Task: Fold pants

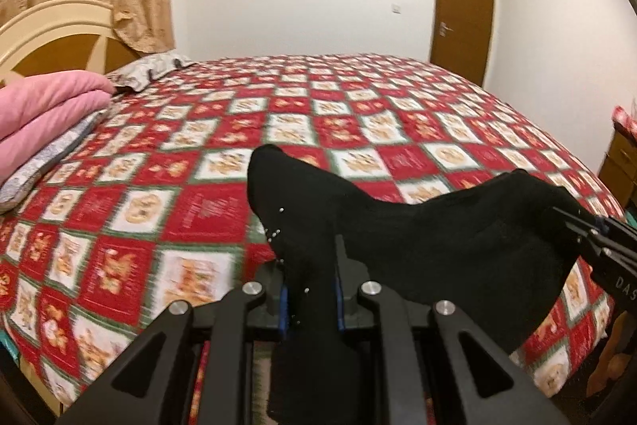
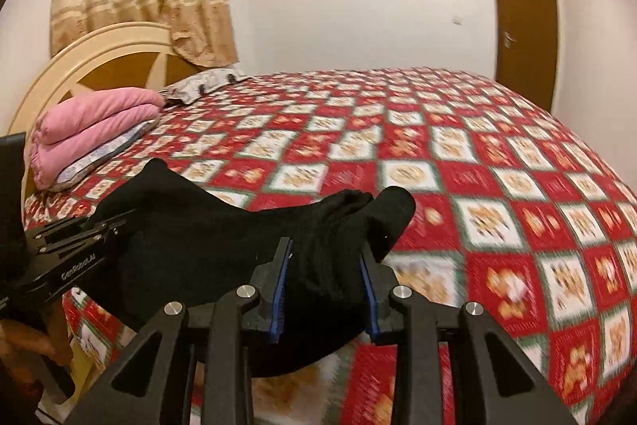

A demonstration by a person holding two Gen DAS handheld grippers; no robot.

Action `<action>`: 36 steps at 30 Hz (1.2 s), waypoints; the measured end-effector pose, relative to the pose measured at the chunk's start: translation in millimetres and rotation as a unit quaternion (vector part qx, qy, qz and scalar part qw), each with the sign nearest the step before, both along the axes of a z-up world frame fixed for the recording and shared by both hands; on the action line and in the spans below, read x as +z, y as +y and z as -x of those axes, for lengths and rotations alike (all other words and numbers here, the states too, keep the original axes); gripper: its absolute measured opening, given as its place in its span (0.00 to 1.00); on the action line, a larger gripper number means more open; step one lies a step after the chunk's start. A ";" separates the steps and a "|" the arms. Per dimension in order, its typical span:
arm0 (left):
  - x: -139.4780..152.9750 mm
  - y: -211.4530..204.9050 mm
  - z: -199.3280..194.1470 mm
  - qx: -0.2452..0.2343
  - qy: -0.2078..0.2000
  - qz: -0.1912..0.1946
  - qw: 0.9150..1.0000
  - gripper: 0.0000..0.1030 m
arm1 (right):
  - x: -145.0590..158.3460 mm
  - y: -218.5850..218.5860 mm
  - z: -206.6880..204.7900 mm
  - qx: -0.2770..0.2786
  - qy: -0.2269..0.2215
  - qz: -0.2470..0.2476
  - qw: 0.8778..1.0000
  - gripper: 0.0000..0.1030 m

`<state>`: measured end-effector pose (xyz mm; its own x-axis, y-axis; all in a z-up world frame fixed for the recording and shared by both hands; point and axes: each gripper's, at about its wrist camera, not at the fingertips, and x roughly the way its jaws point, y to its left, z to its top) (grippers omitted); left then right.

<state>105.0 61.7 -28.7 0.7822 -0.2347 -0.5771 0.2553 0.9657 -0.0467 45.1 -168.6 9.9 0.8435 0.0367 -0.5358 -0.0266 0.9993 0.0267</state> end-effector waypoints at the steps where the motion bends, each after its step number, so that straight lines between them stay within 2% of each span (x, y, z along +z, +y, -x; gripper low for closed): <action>1: 2.9 7.8 -3.8 0.010 -0.005 0.000 1.000 0.17 | 3.3 7.3 -4.4 0.009 -0.004 0.003 1.000 0.31; 10: 21.4 65.3 -37.1 0.083 -0.036 -0.020 0.996 0.17 | 22.9 77.7 -71.9 0.081 -0.031 0.016 0.996 0.31; 17: 28.1 98.6 -70.6 0.124 -0.048 -0.040 0.990 0.17 | 23.7 114.4 -124.3 0.103 -0.036 0.013 0.994 0.31; 29: 25.9 119.8 -120.8 0.169 -0.060 -0.056 0.982 0.17 | 5.6 137.6 -193.4 0.110 -0.024 -0.009 0.994 0.31; 36: 3.8 112.0 -141.9 0.181 -0.049 -0.083 0.979 0.17 | -23.7 136.3 -220.3 0.105 0.012 -0.011 0.994 0.31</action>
<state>246.8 173.6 -24.9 0.8507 0.1585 -0.5011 -0.1092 0.9859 0.1265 265.4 -32.4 -13.8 0.8029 0.2229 -0.5529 -0.2337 0.9709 0.0519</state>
